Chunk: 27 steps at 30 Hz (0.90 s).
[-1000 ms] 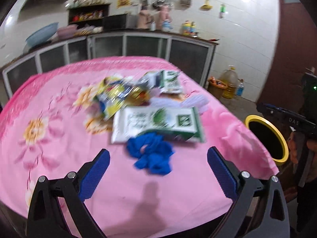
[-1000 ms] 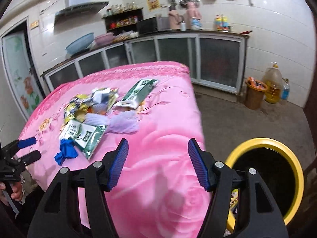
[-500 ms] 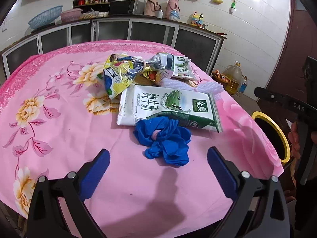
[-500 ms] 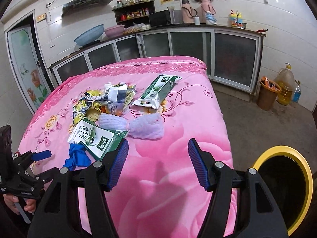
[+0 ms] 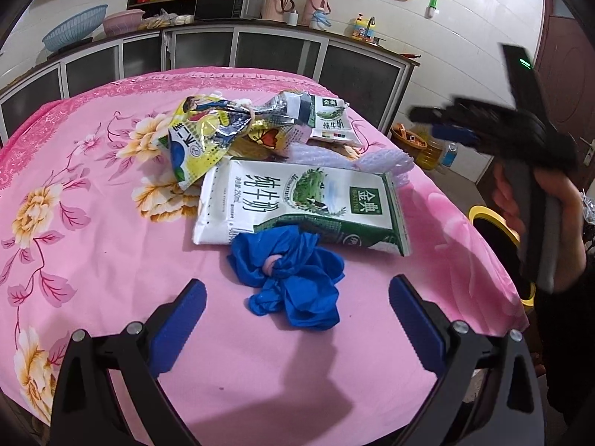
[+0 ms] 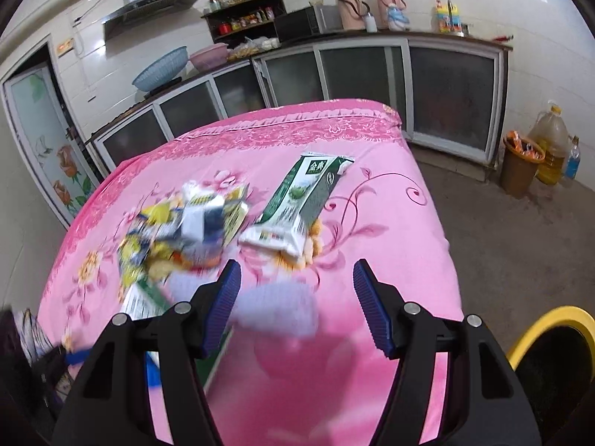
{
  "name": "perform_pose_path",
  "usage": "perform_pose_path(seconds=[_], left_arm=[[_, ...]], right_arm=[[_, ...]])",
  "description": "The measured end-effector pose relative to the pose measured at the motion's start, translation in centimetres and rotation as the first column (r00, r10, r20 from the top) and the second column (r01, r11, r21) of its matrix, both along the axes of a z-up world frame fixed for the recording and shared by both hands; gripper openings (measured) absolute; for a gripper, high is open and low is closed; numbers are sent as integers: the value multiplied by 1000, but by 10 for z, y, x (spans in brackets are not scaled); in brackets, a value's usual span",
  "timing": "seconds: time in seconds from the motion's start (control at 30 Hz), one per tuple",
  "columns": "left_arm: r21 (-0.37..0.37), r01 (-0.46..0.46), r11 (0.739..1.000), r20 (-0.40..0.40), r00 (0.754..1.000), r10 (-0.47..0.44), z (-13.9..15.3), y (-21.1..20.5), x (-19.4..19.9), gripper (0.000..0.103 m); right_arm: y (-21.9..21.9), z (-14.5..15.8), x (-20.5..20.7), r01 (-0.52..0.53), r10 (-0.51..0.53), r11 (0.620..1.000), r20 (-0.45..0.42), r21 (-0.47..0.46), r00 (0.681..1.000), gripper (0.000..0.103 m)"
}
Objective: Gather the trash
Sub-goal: 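Grasp the green milk pouch with the right gripper while the left grasps the blue glove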
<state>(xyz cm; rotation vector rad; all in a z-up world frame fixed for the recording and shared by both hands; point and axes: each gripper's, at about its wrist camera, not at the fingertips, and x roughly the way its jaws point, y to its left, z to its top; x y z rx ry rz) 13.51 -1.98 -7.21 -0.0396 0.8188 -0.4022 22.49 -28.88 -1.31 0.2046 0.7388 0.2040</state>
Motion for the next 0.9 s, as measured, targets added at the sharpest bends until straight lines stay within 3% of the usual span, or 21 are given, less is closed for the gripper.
perform_pose_path(seconds=[0.2,0.23,0.4,0.9], left_arm=[[7,-1,1000,-9,1000,1,-2,-1,8,95],[-1,1,1000,-16,1000,-1,-2,-1,9,95],[-7,13,1000,-34,999,-13,-6,-2,16,95],[-43,17,999,-100,995,-22,-22,2,41,95]], right_arm=[[10,-8,69,10,-4,999,-121,51,993,61],[10,-9,77,13,-4,998,-140,60,990,67],[19,-21,125,27,-3,996,-252,89,968,68],[36,-58,183,89,-68,995,-372,41,926,68]])
